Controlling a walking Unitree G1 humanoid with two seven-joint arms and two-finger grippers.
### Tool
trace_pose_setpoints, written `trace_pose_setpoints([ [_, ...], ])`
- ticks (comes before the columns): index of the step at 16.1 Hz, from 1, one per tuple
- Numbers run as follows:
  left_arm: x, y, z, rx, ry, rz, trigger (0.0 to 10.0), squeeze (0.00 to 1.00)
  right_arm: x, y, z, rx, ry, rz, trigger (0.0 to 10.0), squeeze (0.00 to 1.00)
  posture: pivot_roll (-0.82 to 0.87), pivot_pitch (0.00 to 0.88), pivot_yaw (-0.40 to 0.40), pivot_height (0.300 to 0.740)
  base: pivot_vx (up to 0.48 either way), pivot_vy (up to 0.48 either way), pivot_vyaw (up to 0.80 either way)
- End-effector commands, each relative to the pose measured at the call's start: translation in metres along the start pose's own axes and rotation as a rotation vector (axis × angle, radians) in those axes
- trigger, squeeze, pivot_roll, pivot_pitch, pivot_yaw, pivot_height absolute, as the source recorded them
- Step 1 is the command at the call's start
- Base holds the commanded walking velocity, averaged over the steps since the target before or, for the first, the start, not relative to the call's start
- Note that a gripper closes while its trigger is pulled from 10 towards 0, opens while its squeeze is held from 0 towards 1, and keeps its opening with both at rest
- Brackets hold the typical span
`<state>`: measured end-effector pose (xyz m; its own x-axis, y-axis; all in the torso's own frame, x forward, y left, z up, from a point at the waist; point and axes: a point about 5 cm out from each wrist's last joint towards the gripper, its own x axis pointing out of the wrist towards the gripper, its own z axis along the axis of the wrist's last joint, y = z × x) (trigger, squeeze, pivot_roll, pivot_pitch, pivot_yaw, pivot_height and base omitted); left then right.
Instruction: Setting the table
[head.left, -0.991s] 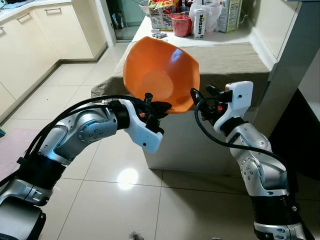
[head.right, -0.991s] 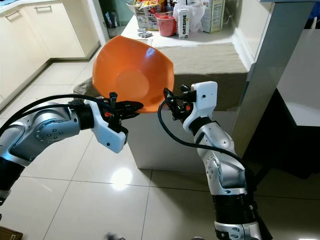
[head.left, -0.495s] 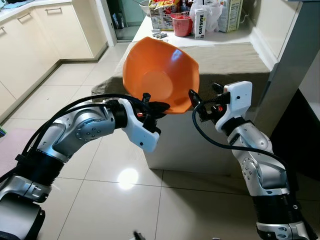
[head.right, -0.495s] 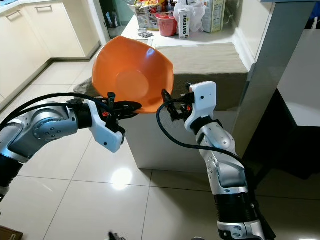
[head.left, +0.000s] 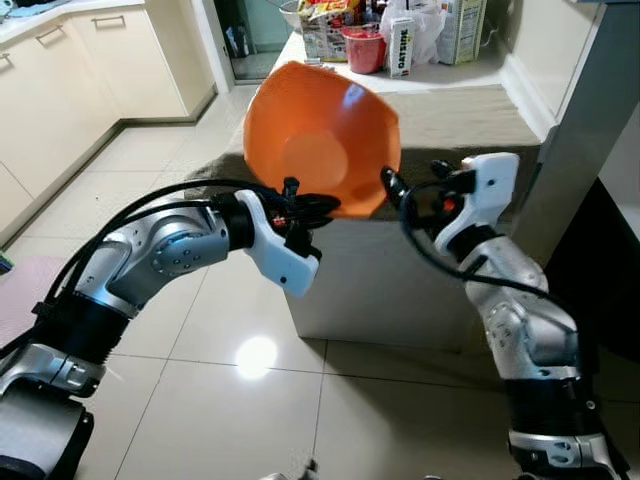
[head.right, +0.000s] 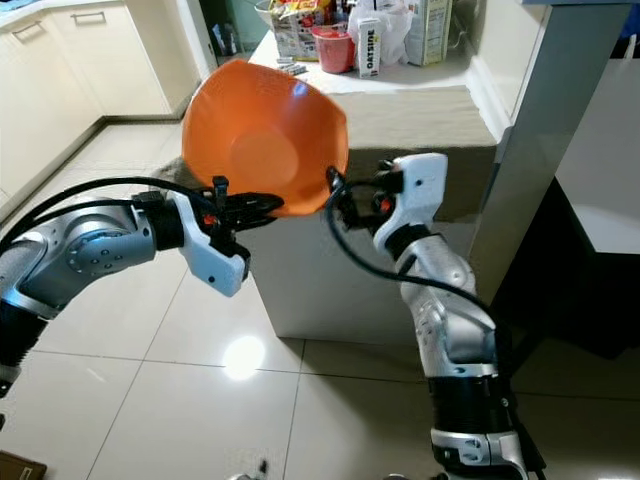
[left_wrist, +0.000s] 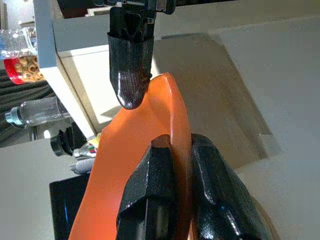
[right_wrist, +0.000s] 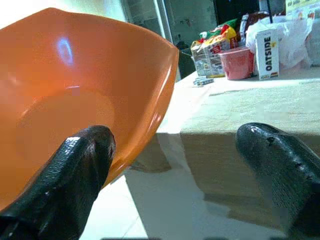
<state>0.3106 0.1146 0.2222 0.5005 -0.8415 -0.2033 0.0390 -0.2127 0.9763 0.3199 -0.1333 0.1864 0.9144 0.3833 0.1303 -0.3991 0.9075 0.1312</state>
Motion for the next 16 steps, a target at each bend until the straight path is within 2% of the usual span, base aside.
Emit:
trace_pose_setpoints([
  [1, -0.008, 0.046, 0.002, 0.096, -0.042, 0.238, 0.0, 0.0, -0.002, -0.005, -0.025, -0.006, 0.135, -0.029, 10.0, 0.07, -0.12, 0.0, 0.126, 0.736, 0.0, 0.0, 0.0],
  [2, -0.008, 0.044, 0.001, 0.093, -0.039, 0.236, 0.0, 0.0, -0.003, -0.007, -0.027, -0.021, 0.141, -0.035, 10.0, 1.0, -0.12, 0.0, 0.126, 0.736, 0.0, 0.0, 0.0],
  [3, -0.008, 0.043, 0.0, 0.09, -0.037, 0.234, 0.0, 0.0, -0.004, -0.006, -0.029, -0.045, 0.149, -0.02, 10.0, 1.0, -0.12, 0.0, 0.126, 0.736, 0.0, 0.0, 0.0],
  [8, -0.007, 0.041, 0.0, 0.091, -0.037, 0.237, 0.0, 0.0, -0.004, 0.0, -0.032, -0.045, 0.156, -0.003, 10.0, 1.0, -0.12, 0.0, 0.123, 0.736, 0.0, 0.0, 0.0],
  [9, -0.008, 0.036, -0.003, 0.083, -0.025, 0.226, 0.0, 0.0, -0.004, 0.003, -0.027, -0.067, 0.109, 0.002, 10.0, 1.0, -0.12, 0.0, 0.125, 0.736, 0.0, 0.0, 0.0],
  [13, -0.01, 0.028, -0.009, 0.063, 0.008, 0.212, 0.0, 0.0, -0.003, -0.006, -0.022, -0.091, 0.081, -0.045, 10.0, 1.0, -0.13, 0.0, 0.124, 0.736, 0.0, 0.0, 0.0],
  [16, -0.012, 0.022, -0.011, 0.05, 0.028, 0.196, 0.0, 0.0, -0.004, -0.007, -0.022, -0.112, 0.07, -0.049, 10.0, 1.0, -0.13, 0.0, 0.122, 0.736, 0.0, 0.0, 0.0],
])
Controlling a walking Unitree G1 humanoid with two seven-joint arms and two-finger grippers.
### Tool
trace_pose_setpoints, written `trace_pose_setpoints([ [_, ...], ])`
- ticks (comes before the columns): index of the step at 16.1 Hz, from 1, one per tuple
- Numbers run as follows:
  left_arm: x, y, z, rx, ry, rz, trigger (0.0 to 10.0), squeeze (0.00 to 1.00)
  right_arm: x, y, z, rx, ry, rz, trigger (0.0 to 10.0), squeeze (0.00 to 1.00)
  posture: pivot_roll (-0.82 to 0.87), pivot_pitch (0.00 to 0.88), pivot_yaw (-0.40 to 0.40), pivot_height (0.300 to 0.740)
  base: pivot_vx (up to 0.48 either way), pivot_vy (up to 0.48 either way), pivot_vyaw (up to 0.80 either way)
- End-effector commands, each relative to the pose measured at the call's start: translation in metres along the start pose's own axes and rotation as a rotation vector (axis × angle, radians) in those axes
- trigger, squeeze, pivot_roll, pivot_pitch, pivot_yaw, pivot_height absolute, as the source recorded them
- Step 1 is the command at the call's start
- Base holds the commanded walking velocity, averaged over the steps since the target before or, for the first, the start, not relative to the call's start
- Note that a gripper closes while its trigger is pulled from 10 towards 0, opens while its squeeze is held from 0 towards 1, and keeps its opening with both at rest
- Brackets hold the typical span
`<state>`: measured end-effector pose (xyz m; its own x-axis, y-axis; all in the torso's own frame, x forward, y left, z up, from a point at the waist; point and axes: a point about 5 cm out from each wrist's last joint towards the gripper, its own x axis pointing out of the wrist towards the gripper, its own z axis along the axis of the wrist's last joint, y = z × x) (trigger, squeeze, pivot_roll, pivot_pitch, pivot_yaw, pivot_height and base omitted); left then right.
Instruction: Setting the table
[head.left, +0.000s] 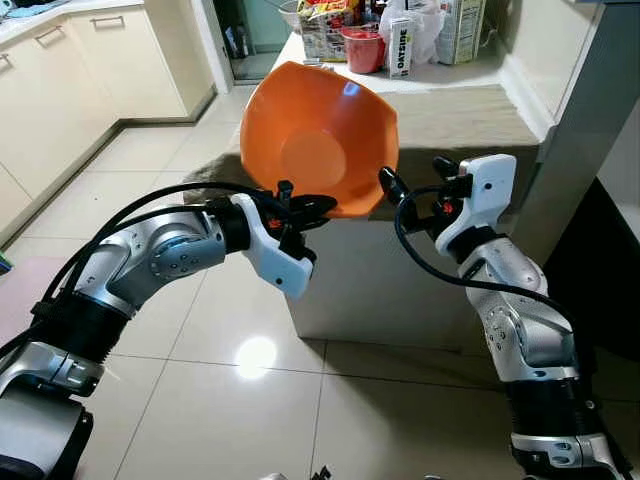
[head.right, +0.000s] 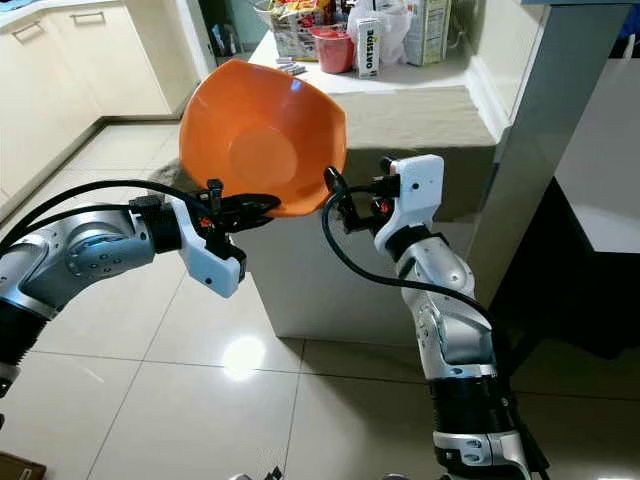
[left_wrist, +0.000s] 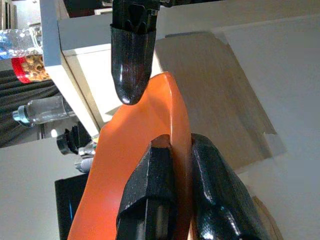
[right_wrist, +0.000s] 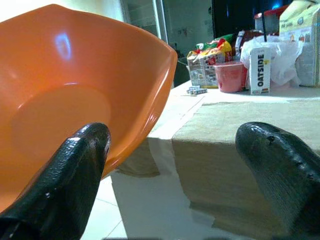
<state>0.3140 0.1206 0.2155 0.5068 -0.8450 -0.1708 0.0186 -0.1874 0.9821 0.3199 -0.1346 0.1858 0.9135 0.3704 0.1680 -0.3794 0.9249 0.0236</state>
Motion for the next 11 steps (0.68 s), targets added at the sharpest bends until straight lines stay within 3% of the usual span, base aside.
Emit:
trace_pose_setpoints([
  [1, -0.01, 0.027, -0.009, 0.042, 0.034, 0.157, 0.0, 0.0, -0.004, -0.004, -0.02, -0.01, 0.097, -0.034, 10.0, 1.0, -0.13, 0.0, 0.122, 0.736, 0.0, 0.0, 0.0],
  [5, -0.024, 0.007, -0.028, -0.048, 0.147, 0.129, 0.0, 0.0, -0.002, -0.004, -0.017, -0.073, 0.078, -0.057, 10.0, 1.0, -0.13, 0.0, 0.122, 0.736, 0.0, 0.0, 0.0],
  [6, -0.026, 0.01, -0.031, -0.046, 0.167, 0.143, 0.0, 0.0, -0.002, -0.005, -0.016, -0.097, 0.068, -0.06, 10.0, 0.75, -0.13, 0.0, 0.122, 0.736, 0.0, 0.0, 0.0],
  [7, -0.028, 0.013, -0.034, -0.042, 0.185, 0.152, 0.0, 0.0, -0.001, -0.004, -0.015, -0.085, 0.055, -0.056, 10.0, 0.0, -0.13, 0.0, 0.122, 0.736, 0.0, 0.0, 0.0],
  [9, -0.03, 0.014, -0.038, -0.056, 0.212, 0.174, 0.0, 0.0, 0.001, -0.003, -0.002, -0.012, -0.029, -0.075, 10.0, 0.0, -0.13, 0.0, 0.122, 0.736, 0.0, 0.0, 0.0],
  [10, -0.033, 0.012, -0.042, -0.115, 0.241, 0.204, 0.0, 0.0, 0.001, -0.005, 0.003, 0.012, -0.061, -0.089, 10.0, 0.0, -0.12, 0.0, 0.122, 0.736, 0.0, 0.0, 0.0],
  [11, -0.044, 0.008, -0.057, -0.322, 0.334, 0.309, 0.0, 0.0, -0.002, -0.008, -0.001, -0.048, -0.045, -0.1, 10.0, 0.0, -0.13, 0.0, 0.128, 0.736, 0.0, 0.0, 0.0],
])
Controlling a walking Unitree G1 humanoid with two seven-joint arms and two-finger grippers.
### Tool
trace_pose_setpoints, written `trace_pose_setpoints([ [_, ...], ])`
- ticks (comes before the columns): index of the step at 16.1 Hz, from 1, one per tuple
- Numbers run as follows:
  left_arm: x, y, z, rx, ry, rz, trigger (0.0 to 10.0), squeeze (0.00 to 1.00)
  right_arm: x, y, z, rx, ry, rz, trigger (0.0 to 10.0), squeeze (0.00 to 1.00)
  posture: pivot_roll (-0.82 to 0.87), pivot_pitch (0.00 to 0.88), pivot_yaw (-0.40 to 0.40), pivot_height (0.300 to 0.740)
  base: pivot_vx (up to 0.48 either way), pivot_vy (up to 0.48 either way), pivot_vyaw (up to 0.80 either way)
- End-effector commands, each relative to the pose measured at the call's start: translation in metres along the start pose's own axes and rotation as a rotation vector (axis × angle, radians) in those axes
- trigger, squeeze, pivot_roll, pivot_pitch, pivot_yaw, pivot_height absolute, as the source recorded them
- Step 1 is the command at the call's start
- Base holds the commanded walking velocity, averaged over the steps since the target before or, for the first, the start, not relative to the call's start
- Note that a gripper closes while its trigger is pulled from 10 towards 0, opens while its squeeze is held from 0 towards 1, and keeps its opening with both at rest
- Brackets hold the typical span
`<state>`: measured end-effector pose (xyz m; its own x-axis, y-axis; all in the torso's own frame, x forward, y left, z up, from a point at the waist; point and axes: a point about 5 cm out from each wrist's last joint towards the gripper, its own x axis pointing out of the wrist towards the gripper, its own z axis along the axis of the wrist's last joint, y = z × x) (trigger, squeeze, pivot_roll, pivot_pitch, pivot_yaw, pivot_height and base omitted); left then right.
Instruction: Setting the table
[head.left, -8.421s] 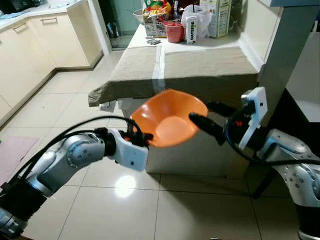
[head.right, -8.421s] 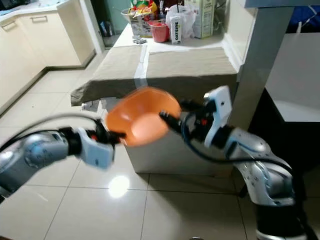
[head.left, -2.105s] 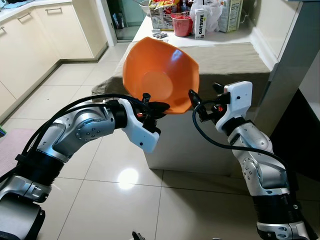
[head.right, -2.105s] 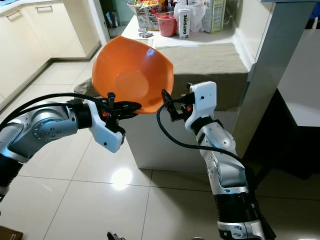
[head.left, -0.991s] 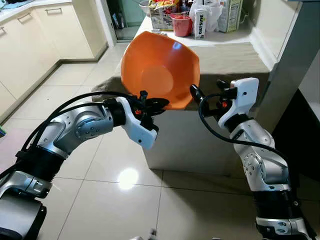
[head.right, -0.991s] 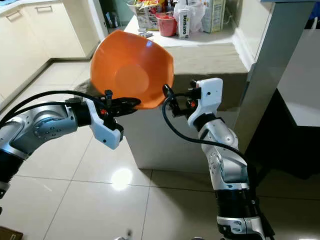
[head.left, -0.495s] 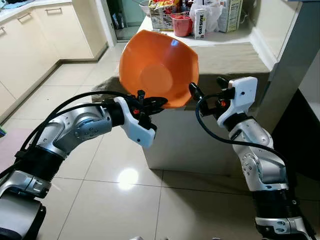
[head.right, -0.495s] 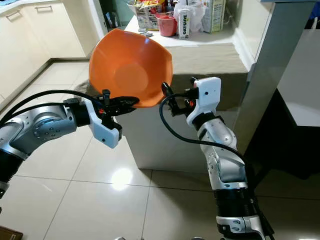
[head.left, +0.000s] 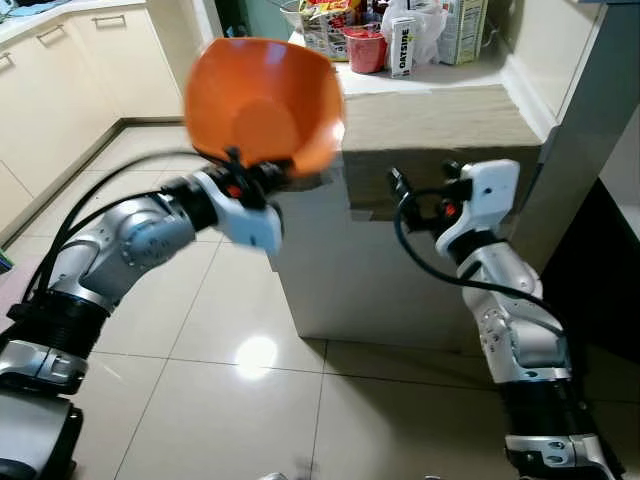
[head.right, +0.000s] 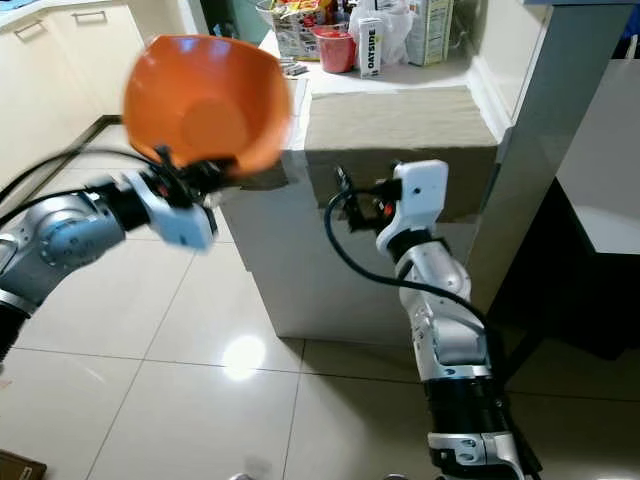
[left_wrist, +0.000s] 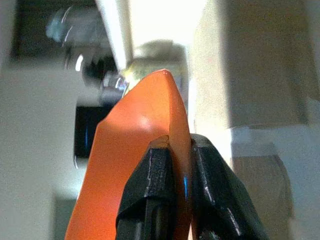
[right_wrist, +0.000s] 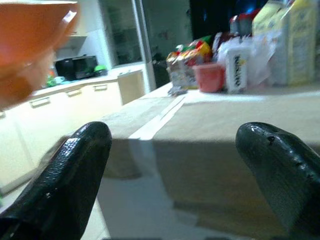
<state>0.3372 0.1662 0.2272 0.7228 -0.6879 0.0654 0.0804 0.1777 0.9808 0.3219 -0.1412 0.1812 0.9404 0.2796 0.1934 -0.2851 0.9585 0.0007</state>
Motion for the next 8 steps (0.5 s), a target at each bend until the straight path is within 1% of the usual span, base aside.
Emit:
trace_pose_setpoints([
  [1, -0.018, 0.015, -0.03, -0.241, 0.173, 0.164, 0.0, 0.0, -0.004, -0.002, -0.004, -0.076, 0.005, -0.016, 10.0, 0.0, -0.13, 0.0, 0.13, 0.736, 0.0, 0.0, 0.0],
  [2, -0.032, 0.012, -0.047, -0.478, 0.274, 0.267, 0.0, 0.0, -0.008, -0.003, -0.014, -0.176, 0.041, -0.038, 10.0, 0.0, -0.13, 0.0, 0.132, 0.736, 0.0, 0.0, 0.0],
  [3, -0.044, 0.005, -0.055, -0.652, 0.338, 0.346, 0.0, 0.0, -0.013, -0.005, -0.023, -0.24, 0.073, -0.064, 10.0, 0.0, -0.13, 0.0, 0.132, 0.736, 0.0, 0.0, 0.0],
  [4, -0.052, 0.0, -0.057, -0.763, 0.37, 0.398, 0.0, 0.0, -0.017, -0.007, -0.03, -0.278, 0.093, -0.081, 10.0, 0.0, -0.13, 0.0, 0.131, 0.736, 0.0, 0.0, 0.0],
  [5, -0.063, -0.013, -0.048, -0.888, 0.387, 0.462, 0.0, 0.0, -0.027, -0.007, -0.042, -0.296, 0.132, -0.115, 10.0, 0.0, -0.12, 0.0, 0.126, 0.736, 0.0, 0.0, 0.0],
  [6, -0.069, -0.023, -0.04, -0.944, 0.4, 0.493, 0.0, 0.0, -0.035, -0.006, -0.048, -0.306, 0.151, -0.124, 10.0, 0.0, -0.11, 0.0, 0.123, 0.736, 0.0, 0.0, 0.0],
  [7, -0.072, -0.03, -0.034, -1.013, 0.408, 0.517, 0.0, 0.0, -0.04, -0.005, -0.054, -0.291, 0.167, -0.137, 10.0, 0.0, -0.1, 0.0, 0.118, 0.736, 0.0, 0.0, 0.0],
  [8, -0.076, -0.043, -0.022, -1.098, 0.423, 0.533, 0.0, 0.0, -0.048, -0.001, -0.062, -0.289, 0.189, -0.136, 10.0, 0.0, -0.1, 0.0, 0.112, 0.736, 0.0, 0.0, 0.0],
])
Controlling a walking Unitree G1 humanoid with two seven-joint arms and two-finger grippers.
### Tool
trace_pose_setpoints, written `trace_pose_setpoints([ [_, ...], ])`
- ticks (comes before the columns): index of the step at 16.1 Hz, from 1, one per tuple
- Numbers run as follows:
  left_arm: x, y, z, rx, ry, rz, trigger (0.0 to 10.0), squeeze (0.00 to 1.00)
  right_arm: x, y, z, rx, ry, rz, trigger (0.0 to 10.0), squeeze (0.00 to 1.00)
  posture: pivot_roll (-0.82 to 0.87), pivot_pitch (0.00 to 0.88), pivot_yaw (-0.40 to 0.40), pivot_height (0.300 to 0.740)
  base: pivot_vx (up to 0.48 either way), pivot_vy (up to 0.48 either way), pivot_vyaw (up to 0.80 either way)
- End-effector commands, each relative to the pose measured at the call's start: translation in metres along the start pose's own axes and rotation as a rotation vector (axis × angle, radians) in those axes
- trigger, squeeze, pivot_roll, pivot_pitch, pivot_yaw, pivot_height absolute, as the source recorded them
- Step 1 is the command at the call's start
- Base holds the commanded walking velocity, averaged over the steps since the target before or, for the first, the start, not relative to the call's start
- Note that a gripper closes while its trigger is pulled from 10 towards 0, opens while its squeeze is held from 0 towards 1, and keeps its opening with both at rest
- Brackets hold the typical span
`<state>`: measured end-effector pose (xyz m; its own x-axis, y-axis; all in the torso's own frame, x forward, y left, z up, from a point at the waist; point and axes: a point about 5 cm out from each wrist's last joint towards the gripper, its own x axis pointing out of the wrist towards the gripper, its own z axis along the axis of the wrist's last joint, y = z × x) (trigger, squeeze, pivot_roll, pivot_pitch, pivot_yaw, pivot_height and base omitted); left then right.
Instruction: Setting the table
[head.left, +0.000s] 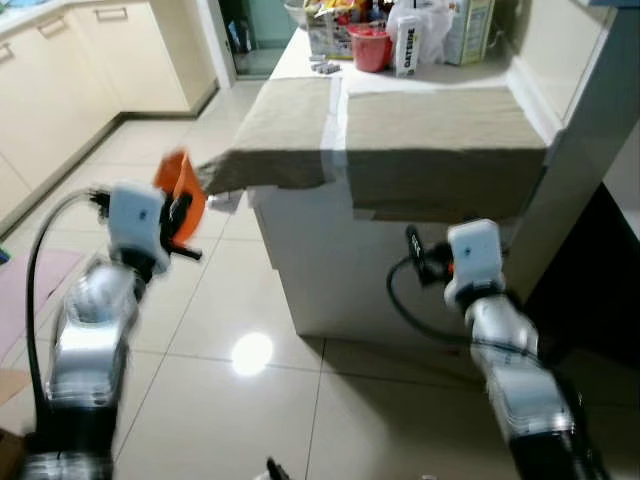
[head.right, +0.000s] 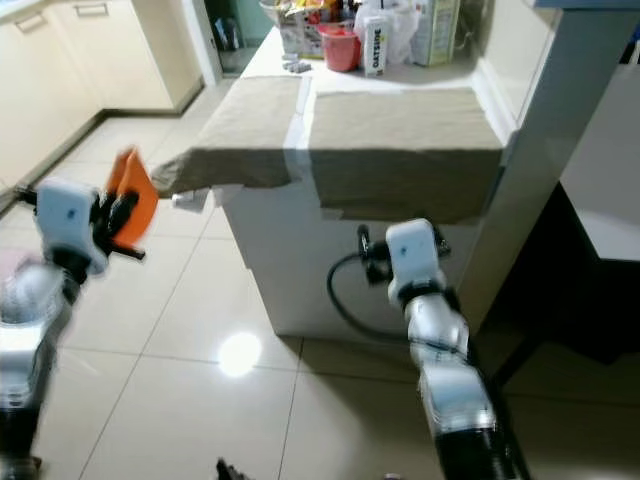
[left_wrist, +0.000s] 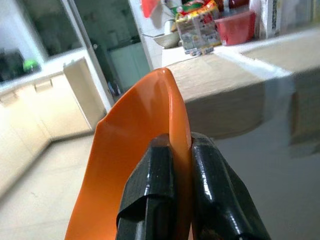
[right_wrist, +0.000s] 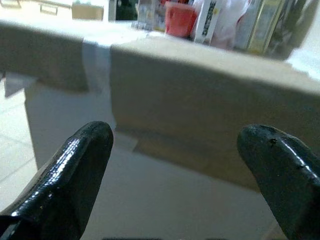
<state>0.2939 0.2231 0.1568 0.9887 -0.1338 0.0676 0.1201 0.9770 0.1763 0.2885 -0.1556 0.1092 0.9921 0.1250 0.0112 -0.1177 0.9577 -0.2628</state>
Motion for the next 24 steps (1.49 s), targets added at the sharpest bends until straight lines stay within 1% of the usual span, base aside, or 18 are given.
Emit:
trace_pose_setpoints([
  [1, -0.006, -0.001, 0.012, -0.062, -0.043, 0.034, 0.0, 0.0, -0.005, 0.007, -0.003, -0.021, -0.007, 0.014, 10.0, 0.0, -0.09, 0.0, 0.109, 0.736, 0.0, 0.0, 0.0],
  [3, -0.012, -0.012, -0.001, -0.142, -0.005, 0.046, 0.0, 0.0, -0.009, 0.016, -0.013, 0.001, 0.017, 0.066, 10.0, 0.0, -0.09, 0.0, 0.103, 0.736, 0.0, 0.0, 0.0],
  [4, -0.015, -0.019, -0.013, -0.216, 0.023, 0.087, 0.0, 0.0, -0.01, 0.022, -0.019, 0.059, 0.047, 0.101, 10.0, 0.0, -0.08, 0.0, 0.102, 0.736, 0.0, 0.0, 0.0],
  [5, -0.018, -0.026, -0.037, -0.398, 0.097, 0.185, 0.0, 0.0, -0.005, 0.026, -0.026, 0.174, 0.084, 0.097, 10.0, 0.0, -0.09, 0.0, 0.097, 0.736, 0.0, 0.0, 0.0],
  [6, -0.017, -0.032, -0.046, -0.486, 0.131, 0.217, 0.0, 0.0, 0.0, 0.025, -0.027, 0.248, 0.1, 0.075, 10.0, 0.0, -0.09, 0.0, 0.092, 0.736, 0.0, 0.0, 0.0],
  [7, -0.014, -0.035, -0.052, -0.591, 0.169, 0.253, 0.0, 0.0, 0.008, 0.026, -0.022, 0.279, 0.081, 0.059, 10.0, 0.0, -0.1, 0.0, 0.094, 0.736, 0.0, 0.0, 0.0],
  [8, -0.011, -0.04, -0.052, -0.58, 0.178, 0.237, 0.0, 0.0, 0.012, 0.028, -0.019, 0.266, 0.065, 0.067, 10.0, 0.0, -0.1, 0.0, 0.092, 0.736, 0.0, 0.0, 0.0],
  [9, -0.009, -0.045, -0.049, -0.576, 0.176, 0.203, 0.0, 0.0, 0.014, 0.029, -0.017, 0.276, 0.061, 0.069, 10.0, 0.0, -0.1, 0.0, 0.091, 0.736, 0.0, 0.0, 0.0],
  [10, -0.008, -0.048, -0.048, -0.55, 0.186, 0.184, 0.0, 0.0, 0.015, 0.029, -0.017, 0.266, 0.059, 0.071, 10.0, 0.0, -0.1, 0.0, 0.091, 0.736, 0.0, 0.0, 0.0],
  [11, -0.005, -0.055, -0.048, -0.518, 0.197, 0.141, 0.0, 0.0, 0.017, 0.031, -0.019, 0.271, 0.06, 0.077, 10.0, 0.0, -0.1, 0.0, 0.091, 0.736, 0.0, 0.0, 0.0],
  [12, -0.003, -0.056, -0.055, -0.539, 0.218, 0.14, 0.0, 0.0, 0.018, 0.034, -0.027, 0.25, 0.077, 0.09, 10.0, 0.0, -0.11, 0.0, 0.097, 0.736, 0.0, 0.0, 0.0],
  [13, -0.003, -0.054, -0.063, -0.566, 0.232, 0.165, 0.0, 0.0, 0.02, 0.034, -0.033, 0.25, 0.096, 0.086, 10.0, 0.0, -0.11, 0.0, 0.097, 0.736, 0.0, 0.0, 0.0],
  [14, -0.003, -0.053, -0.063, -0.563, 0.224, 0.163, 0.0, 0.0, 0.022, 0.034, -0.03, 0.255, 0.087, 0.085, 10.0, 0.0, -0.11, 0.0, 0.094, 0.736, 0.0, 0.0, 0.0],
  [16, -0.002, -0.056, -0.054, -0.543, 0.193, 0.135, 0.0, 0.0, 0.025, 0.033, -0.023, 0.236, 0.057, 0.1, 10.0, 0.0, -0.1, 0.0, 0.091, 0.736, 0.0, 0.0, 0.0],
  [18, 0.0, -0.057, -0.05, -0.532, 0.178, 0.124, 0.0, 0.0, 0.027, 0.033, -0.024, 0.235, 0.059, 0.101, 10.0, 0.0, -0.1, 0.0, 0.09, 0.736, 0.0, 0.0, 0.0],
  [21, 0.003, -0.056, -0.05, -0.523, 0.168, 0.118, 0.0, 0.0, 0.031, 0.033, -0.023, 0.233, 0.046, 0.1, 10.0, 0.0, -0.1, 0.0, 0.088, 0.736, 0.0, 0.0, 0.0],
  [22, 0.004, -0.057, -0.049, -0.5, 0.161, 0.11, 0.0, 0.0, 0.031, 0.033, -0.023, 0.234, 0.047, 0.099, 10.0, 0.0, -0.1, 0.0, 0.089, 0.736, 0.0, 0.0, 0.0],
  [24, 0.001, -0.059, -0.053, -0.503, 0.174, 0.116, 0.0, 0.0, 0.032, 0.035, -0.026, 0.231, 0.06, 0.101, 10.0, 0.0, -0.1, 0.0, 0.087, 0.736, 0.0, 0.0, 0.0],
])
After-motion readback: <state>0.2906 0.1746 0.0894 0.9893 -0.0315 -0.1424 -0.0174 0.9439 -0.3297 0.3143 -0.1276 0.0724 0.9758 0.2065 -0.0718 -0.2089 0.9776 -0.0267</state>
